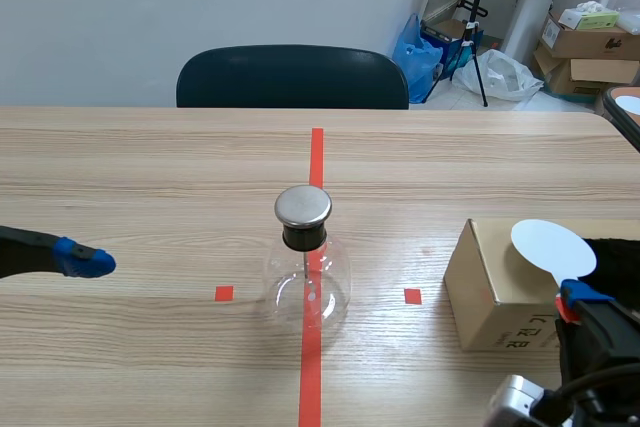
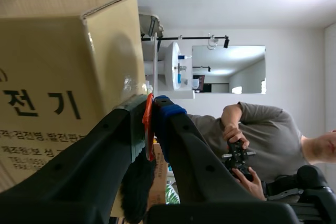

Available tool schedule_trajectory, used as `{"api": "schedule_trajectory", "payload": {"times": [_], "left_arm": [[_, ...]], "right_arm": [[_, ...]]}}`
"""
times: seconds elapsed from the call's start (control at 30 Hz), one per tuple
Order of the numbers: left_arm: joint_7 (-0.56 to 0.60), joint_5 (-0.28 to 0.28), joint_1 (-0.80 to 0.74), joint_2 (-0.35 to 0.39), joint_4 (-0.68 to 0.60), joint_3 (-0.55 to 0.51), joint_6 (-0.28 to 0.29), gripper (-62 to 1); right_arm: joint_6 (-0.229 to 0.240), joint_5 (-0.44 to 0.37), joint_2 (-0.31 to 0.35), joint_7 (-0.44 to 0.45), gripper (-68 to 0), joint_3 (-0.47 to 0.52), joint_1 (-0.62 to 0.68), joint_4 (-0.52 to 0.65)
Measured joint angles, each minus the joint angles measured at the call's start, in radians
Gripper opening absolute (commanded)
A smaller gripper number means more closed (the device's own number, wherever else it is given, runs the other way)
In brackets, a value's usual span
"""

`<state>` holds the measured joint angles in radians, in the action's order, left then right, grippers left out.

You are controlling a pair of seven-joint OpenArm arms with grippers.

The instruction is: Do the electroscope experiment

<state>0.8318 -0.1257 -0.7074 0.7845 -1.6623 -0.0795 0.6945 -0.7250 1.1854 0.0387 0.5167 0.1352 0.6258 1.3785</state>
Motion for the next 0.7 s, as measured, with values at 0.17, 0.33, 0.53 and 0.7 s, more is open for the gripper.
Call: {"api": "schedule_trajectory", "payload": {"times": [0.17, 0.33, 0.53, 0.7], "left_arm": [[-0.016, 0.051, -0.016, 0.0, 0.0, -0.027, 0.0, 1.4], [-0.016, 0.055, -0.013, 0.0, 0.0, -0.039, 0.0, 1.4], [-0.035, 0.072, -0.016, 0.0, 0.0, -0.039, 0.0, 1.4], [-0.036, 0.1, -0.047, 0.0, 0.0, -0.053, 0.0, 1.4]], "right_arm": [[0.0, 0.002, 0.0, 0.007, -65.6, -0.006, -0.005, -0.03], [0.0, 0.003, 0.0, 0.033, -65.6, -0.007, -0.013, -0.033], [0.0, 0.003, 0.0, 0.033, -65.6, -0.048, -0.013, -0.034], [0.0, 0.007, 0.0, 0.031, -65.6, -0.046, -0.013, -0.036]]}}
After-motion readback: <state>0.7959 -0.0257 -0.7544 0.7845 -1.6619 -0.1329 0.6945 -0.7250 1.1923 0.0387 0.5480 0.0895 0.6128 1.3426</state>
